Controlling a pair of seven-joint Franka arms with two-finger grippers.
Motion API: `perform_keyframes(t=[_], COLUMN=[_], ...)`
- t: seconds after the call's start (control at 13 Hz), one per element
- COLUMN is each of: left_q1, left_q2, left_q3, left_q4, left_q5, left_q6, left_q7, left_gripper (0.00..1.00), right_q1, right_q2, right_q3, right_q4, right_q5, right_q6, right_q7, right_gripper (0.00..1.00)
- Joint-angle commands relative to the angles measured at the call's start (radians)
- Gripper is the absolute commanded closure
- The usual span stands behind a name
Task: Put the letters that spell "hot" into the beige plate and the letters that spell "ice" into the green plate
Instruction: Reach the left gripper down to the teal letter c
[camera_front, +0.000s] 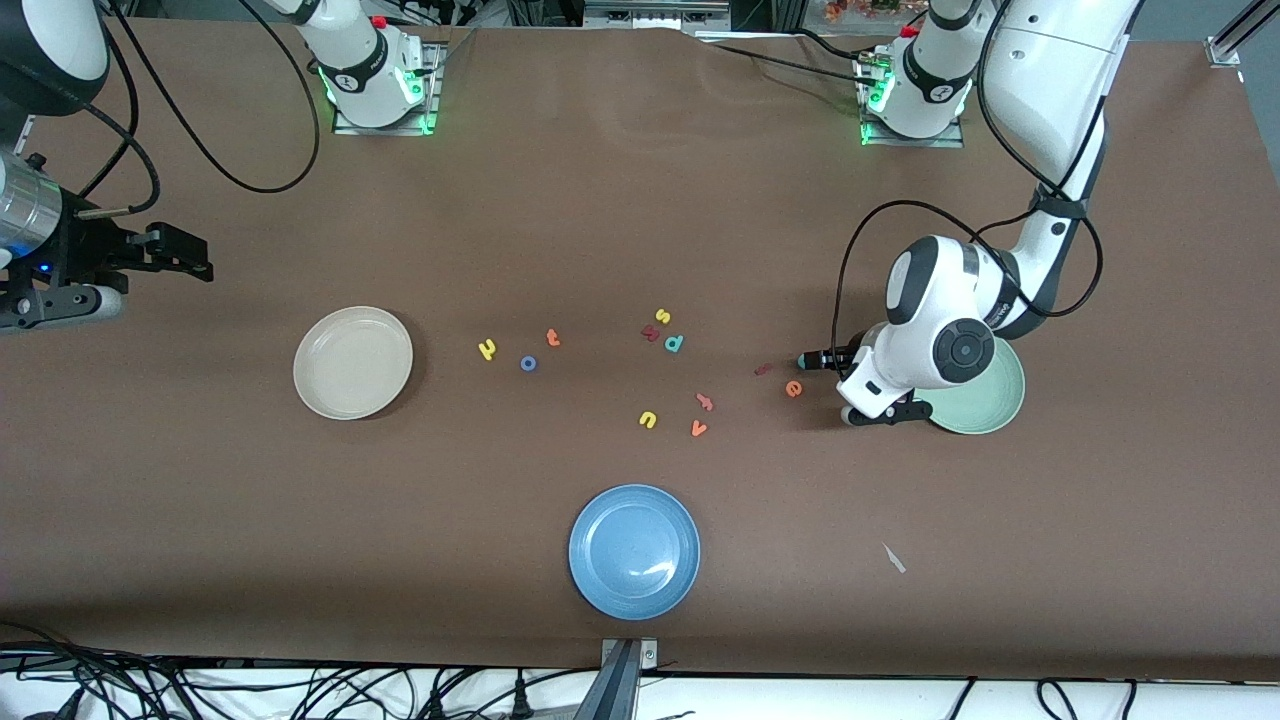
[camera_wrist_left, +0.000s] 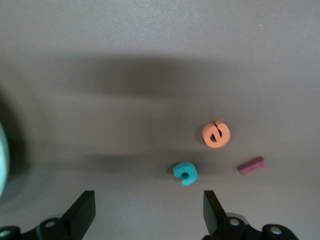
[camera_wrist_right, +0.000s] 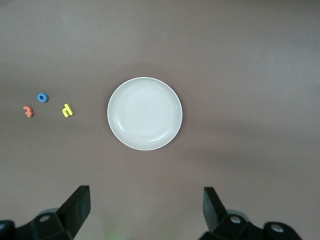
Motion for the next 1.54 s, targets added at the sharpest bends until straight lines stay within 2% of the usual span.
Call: perform_keyframes(t=[0.0,0.46,0.62,0.92,1.31,1.46], left_q1=[-0.006,-0.023,-0.023,-0.026,-0.041,-0.043], left_q2=[-0.027,-0.025,-0.019,0.010,0.016,0.016], left_q3=[-0.010,-0.049,-0.049,-0.049,-0.049,-0.049], left_q4=[-0.103,-0.111,-0.111,-0.111,-0.111,-0.112], left_q5=[-0.033,-0.020,-0.020,-0.020,-0.020,-0.020], left_q6=[0.148,0.160,0.162,0.206,0.208,0.208], left_q7=[0.045,0.044,0.041,0.035,0.013,0.011], left_gripper=[0.06,0.12,0.22,0.22,0.39,0.43], right_q1=[-0.007,-0.007,-0.007,-0.007,-0.007,-0.009], right_q2=[-0.005,-0.003,-0.003,-0.003,0.005,0.006], right_q3=[0.001,0.001,0.001,0.001,0.001,0.001], right_q4=[-0.004,-0.005,-0.005,-0.005,-0.004,-0.004], right_q5=[0.017,0.017,0.017,0.017,0.018,0.056], right_q6=[0.001,0.006,0.006,0.003,0.010,0.010], right_q7=[-0.016,-0.016,-0.016,-0.016,-0.016,-0.015], right_gripper=[0.00,0.00,0.00,0.00,0.00,0.00])
